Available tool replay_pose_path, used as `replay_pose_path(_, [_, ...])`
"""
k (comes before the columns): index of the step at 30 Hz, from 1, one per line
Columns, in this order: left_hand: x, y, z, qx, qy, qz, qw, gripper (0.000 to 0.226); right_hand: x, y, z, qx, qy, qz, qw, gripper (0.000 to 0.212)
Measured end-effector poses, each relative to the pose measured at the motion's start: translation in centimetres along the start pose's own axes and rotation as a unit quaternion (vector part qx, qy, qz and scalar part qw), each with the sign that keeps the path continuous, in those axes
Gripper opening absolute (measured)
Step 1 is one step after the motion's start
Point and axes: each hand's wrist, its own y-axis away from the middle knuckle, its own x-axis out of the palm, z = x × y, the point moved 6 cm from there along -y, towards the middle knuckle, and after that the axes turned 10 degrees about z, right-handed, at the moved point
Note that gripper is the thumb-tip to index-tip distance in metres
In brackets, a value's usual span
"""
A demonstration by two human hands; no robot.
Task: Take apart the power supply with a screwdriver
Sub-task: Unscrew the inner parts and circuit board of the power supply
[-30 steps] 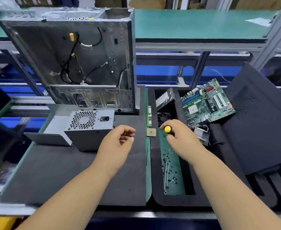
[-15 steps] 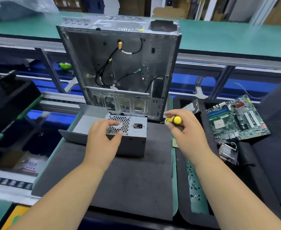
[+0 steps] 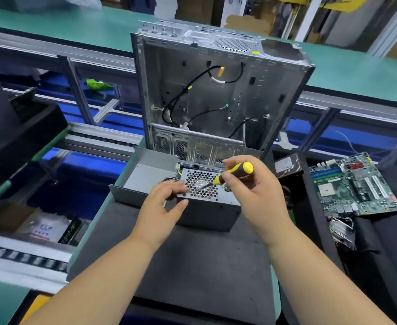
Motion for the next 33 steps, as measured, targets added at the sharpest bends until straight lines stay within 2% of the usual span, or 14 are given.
replay_pose_path(6, [-0.4, -1.1, -0.2, 0.054, 0.018, 0.037, 0.998, 0.031, 2.8, -0.9, 0.9, 0.007, 0.043, 0.019, 0.999, 0.014])
replay_pose_path(14, [-0.8, -2.4, 0.6, 0.045, 0.06, 0.059, 0.995, 0.013, 4.1, -1.3, 1.3, 0.038, 0.077, -0.003, 0.996, 0.009])
replay_pose_path(22, [-0.9, -2.8, 1.2, 0.056, 0.067, 0.077, 0.993, 0.012, 6.0, -2.5, 2.5, 0.054, 0.087, -0.001, 0.995, 0.015])
replay_pose_path(26, [-1.0, -3.0, 1.0, 0.068, 0.074, 0.086, 0.991, 0.023, 6.8, -3.0, 2.2, 0.081, 0.054, -0.019, 0.995, 0.019])
replay_pose_path(28, [-1.0, -3.1, 1.1, 0.071, 0.074, 0.087, 0.991, 0.025, 7.1, -3.6, 1.6, 0.098, -0.033, -0.04, 0.994, 0.025])
replay_pose_path(30, [-1.0, -3.1, 1.2, 0.077, 0.066, 0.084, 0.991, 0.017, 7.8, -4.1, 1.1, 0.092, -0.179, -0.058, 0.978, 0.027])
replay_pose_path(33, [-0.8, -3.2, 1.4, 0.081, 0.076, 0.082, 0.99, 0.011, 8.4, -4.9, 0.7, 0.062, -0.338, -0.074, 0.936, 0.012])
